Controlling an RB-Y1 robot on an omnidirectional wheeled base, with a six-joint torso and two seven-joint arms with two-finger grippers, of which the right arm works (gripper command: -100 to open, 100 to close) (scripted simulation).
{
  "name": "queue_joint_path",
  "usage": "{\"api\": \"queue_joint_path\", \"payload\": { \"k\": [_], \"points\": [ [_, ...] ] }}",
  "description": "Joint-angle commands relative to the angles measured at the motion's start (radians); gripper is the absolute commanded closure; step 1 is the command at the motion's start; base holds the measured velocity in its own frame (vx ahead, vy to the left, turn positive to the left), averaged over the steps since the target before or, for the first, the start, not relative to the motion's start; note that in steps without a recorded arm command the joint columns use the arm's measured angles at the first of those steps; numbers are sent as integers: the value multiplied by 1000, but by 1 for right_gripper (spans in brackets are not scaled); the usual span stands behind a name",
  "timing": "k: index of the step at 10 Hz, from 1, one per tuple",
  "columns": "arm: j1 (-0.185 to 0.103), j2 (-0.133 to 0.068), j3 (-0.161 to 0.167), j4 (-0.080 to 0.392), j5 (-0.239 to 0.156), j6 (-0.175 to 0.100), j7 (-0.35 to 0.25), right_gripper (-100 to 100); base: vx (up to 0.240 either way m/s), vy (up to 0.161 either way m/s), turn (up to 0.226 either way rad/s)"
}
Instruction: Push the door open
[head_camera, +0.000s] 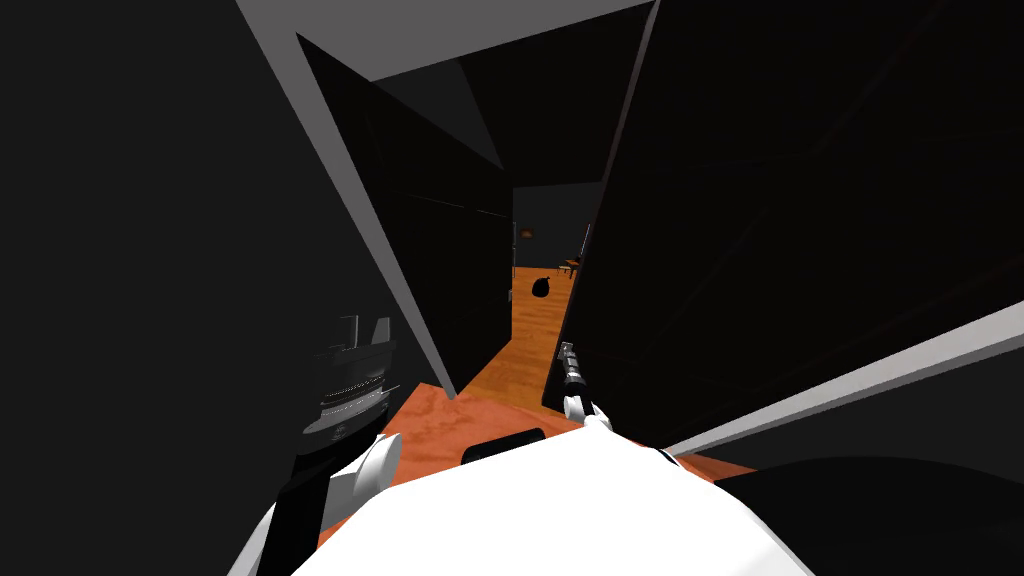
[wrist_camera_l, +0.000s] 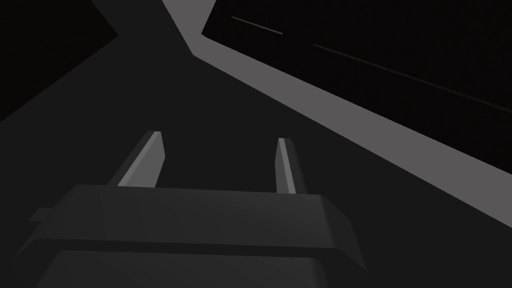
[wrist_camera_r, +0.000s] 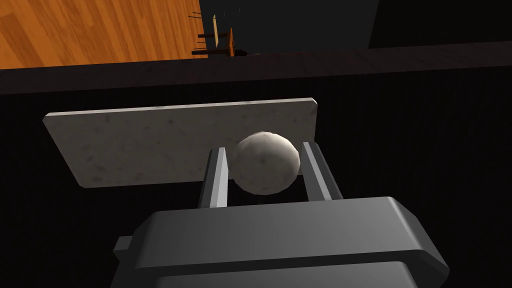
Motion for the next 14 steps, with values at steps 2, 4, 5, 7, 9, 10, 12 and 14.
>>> {"api": "queue_joint_path", "payload": {
  "k": [2, 4, 5, 7, 9, 10, 12, 14],
  "points": [
    [-1, -2, -40, 26, -3, -8, 17, 100, 123, -41, 42],
    [-6, 1, -69, -12, -5, -9, 30, 100, 39, -14, 10],
    [-8, 3, -84, -12, -5, -10, 37, 100, 96, -27, 38],
    [-8, 3, -84, -12, -5, -10, 37, 100, 52, -20, 6],
    [-8, 3, -84, -12, -5, -10, 37, 100, 3, -1, -1],
    [-13, 7, -116, -12, -7, -12, 51, 100, 63, -7, 49],
    [-18, 12, -149, -13, -9, -14, 66, 100, 115, -49, 38],
    [-21, 15, -165, -13, -9, -15, 74, 100, 73, -33, 14]
  ]
}}
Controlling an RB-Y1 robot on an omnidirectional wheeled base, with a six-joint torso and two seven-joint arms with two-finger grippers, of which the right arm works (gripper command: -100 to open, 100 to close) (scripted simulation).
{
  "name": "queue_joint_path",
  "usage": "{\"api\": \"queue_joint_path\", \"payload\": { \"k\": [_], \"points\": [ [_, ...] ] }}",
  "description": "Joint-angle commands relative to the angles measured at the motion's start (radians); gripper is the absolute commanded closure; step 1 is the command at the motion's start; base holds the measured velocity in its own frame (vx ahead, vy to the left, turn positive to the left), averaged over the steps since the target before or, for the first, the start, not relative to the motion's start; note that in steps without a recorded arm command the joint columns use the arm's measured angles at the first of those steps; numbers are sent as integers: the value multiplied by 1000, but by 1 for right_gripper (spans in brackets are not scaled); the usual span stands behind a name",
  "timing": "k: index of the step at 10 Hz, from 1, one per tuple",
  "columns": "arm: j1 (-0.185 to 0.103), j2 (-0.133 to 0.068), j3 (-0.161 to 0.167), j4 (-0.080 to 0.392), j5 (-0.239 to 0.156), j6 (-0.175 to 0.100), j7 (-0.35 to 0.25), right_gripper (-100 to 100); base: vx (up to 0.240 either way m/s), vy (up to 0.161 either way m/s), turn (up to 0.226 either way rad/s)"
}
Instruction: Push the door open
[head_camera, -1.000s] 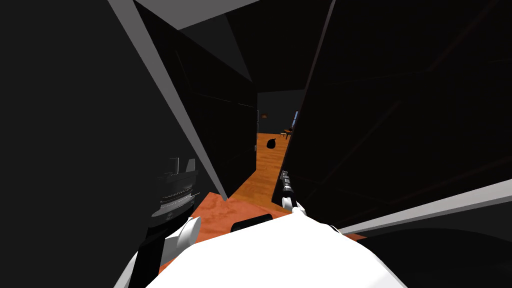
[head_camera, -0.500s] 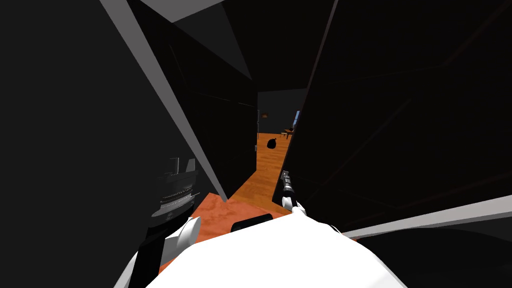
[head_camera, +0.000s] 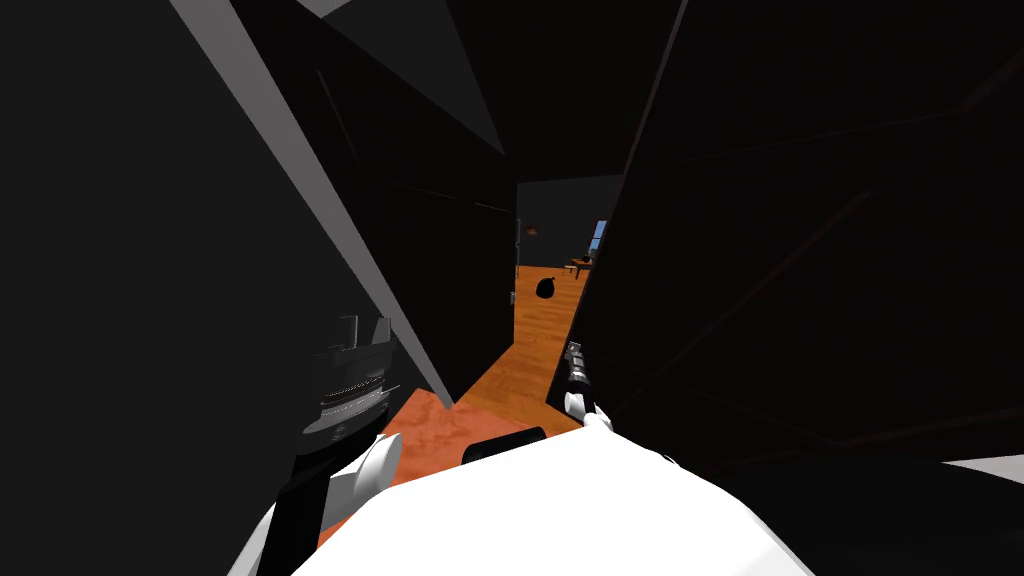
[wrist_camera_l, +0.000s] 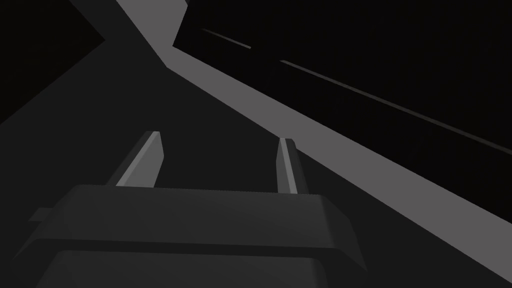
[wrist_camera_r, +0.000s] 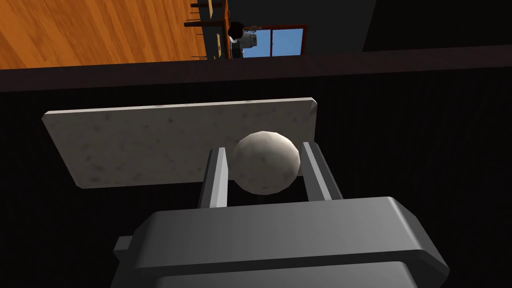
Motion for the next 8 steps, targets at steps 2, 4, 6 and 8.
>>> {"api": "queue_joint_path", "payload": {
  "k": [2, 4, 6, 8],
  "points": [
    [-8, -6, -53, -5, -6, -11, 23, 100, 82, -44, 37],
    [-13, 0, -87, -6, -8, -13, 39, 100, 97, -43, 28],
    [-16, 2, -105, -6, -9, -14, 47, 100, 61, -22, 24],
    [-21, 9, -140, -6, -11, -16, 63, 100, 78, -35, 27]
  ]
}}
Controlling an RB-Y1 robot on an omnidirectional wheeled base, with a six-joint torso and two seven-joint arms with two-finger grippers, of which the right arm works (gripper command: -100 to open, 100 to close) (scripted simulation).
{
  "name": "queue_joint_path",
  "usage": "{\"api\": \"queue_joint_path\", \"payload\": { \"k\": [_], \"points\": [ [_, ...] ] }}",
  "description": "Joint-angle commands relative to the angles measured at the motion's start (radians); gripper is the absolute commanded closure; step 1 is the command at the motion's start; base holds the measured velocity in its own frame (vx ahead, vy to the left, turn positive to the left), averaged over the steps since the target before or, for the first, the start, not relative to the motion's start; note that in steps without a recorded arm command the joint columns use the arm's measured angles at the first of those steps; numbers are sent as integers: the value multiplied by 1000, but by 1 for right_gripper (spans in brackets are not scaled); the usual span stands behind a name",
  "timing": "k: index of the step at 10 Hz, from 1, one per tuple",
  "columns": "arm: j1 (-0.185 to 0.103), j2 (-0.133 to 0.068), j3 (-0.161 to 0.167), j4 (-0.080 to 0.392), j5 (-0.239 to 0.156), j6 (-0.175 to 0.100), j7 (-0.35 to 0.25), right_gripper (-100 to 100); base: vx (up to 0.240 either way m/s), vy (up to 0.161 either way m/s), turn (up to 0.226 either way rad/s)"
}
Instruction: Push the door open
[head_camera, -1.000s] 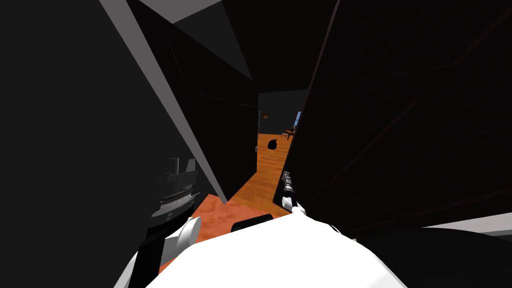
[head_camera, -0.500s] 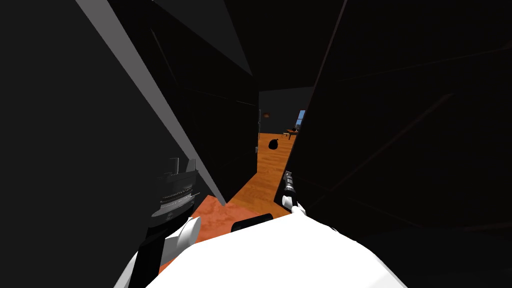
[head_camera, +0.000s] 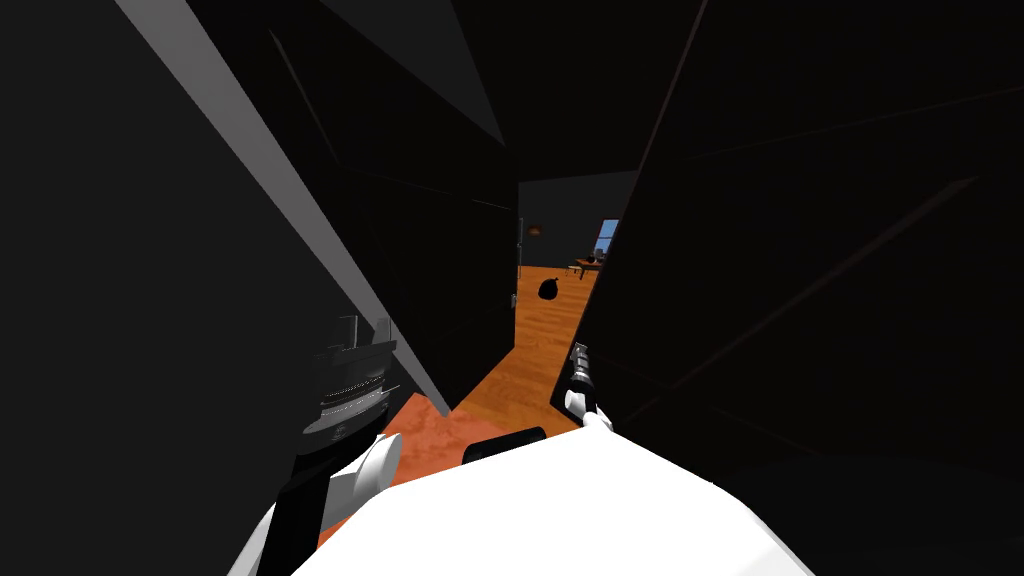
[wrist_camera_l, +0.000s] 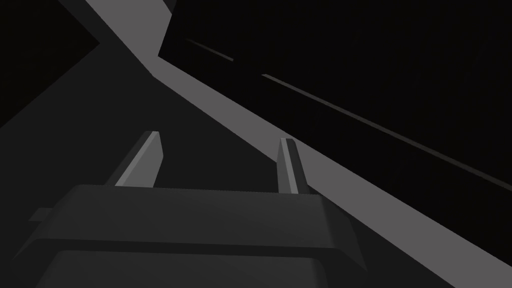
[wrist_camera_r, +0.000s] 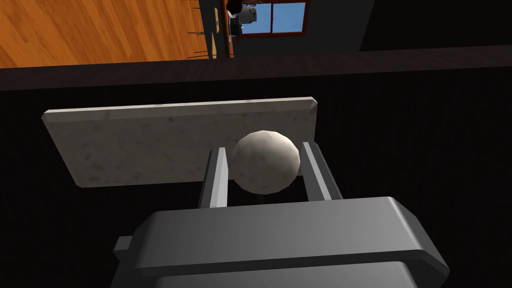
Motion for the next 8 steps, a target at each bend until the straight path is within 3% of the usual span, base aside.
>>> {"api": "queue_joint_path", "payload": {
  "k": [1, 3, 4, 6, 7, 8],
  "points": [
    [-11, -14, -40, 8, -6, -22, 16, 100, 93, -48, 21],
    [-14, -11, -57, 22, -7, -23, 24, 100, 87, -46, 29],
    [-16, -7, -74, 8, -8, -24, 31, 100, 62, -35, 17],
    [-16, -7, -74, 8, -8, -24, 31, 100, 28, -14, 2],
    [-22, 0, -108, 7, -10, -26, 46, 100, 68, -26, 43],
    [-22, 0, -108, 1, -10, -26, 46, 100, 67, -30, 1]
  ]
}}
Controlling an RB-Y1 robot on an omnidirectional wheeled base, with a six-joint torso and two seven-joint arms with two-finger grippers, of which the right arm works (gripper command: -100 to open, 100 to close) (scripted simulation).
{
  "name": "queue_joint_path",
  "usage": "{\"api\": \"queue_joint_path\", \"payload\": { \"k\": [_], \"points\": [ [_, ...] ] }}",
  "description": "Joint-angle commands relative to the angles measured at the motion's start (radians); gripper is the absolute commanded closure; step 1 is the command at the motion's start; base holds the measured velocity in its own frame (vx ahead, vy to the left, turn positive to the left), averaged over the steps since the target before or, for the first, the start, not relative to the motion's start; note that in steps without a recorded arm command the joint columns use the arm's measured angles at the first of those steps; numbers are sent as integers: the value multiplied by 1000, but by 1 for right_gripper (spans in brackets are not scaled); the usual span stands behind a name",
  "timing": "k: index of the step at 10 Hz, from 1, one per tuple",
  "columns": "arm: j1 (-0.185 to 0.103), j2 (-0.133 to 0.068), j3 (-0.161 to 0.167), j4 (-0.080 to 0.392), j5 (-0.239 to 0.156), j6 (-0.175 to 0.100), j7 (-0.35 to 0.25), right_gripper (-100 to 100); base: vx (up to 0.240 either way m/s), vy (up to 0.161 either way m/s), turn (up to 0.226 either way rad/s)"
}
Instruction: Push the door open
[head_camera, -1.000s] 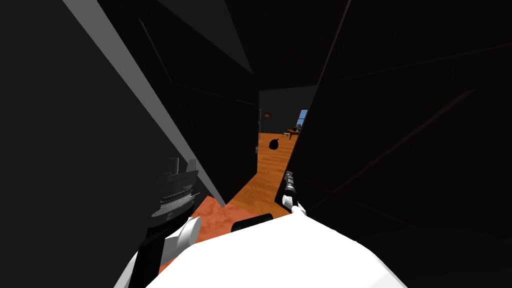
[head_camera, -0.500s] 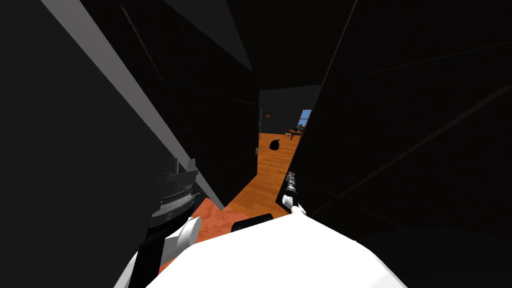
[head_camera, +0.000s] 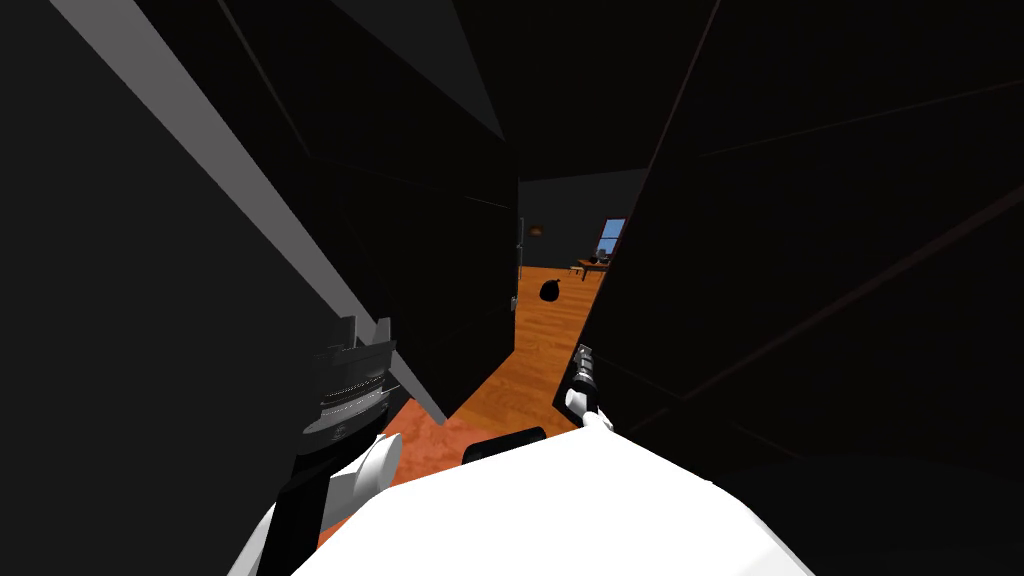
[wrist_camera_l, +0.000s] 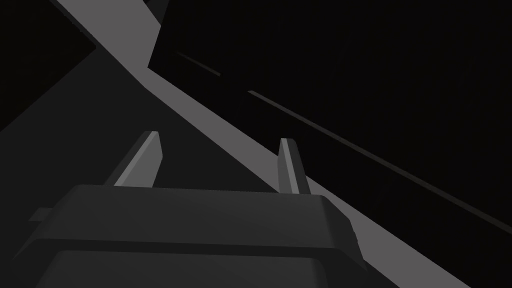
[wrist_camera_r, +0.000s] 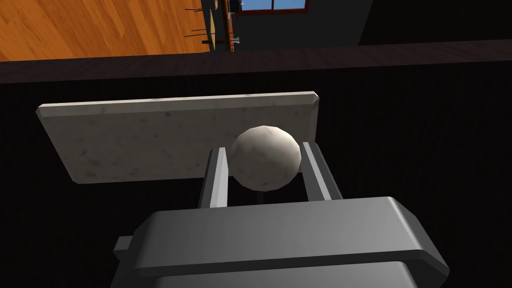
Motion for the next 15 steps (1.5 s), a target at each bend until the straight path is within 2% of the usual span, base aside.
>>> {"api": "queue_joint_path", "payload": {
  "k": [1, 2, 4, 5, 6, 9, 10, 12, 15],
  "points": [
    [-10, -19, -15, 16, -5, -29, 4, 100, 29, -16, 0],
    [-15, -11, -47, 15, -6, -31, 18, 100, 63, -50, 32],
    [-20, -2, -79, 15, -8, -32, 33, 100, 115, -53, 28],
    [-20, -2, -79, 15, -8, -32, 33, 100, 70, -49, -5],
    [-24, 6, -108, 14, -9, -34, 45, 100, 94, -54, 35],
    [-24, 6, -108, 14, -9, -34, 45, 100, 37, -15, 8],
    [-29, 14, -136, 14, -10, -35, 58, 100, 50, -22, 29],
    [-31, 19, -148, 14, -11, -36, 64, 100, 74, -25, 12],
    [-41, 42, -212, 13, -14, -40, 92, 100, 109, -54, 22]
  ]
}}
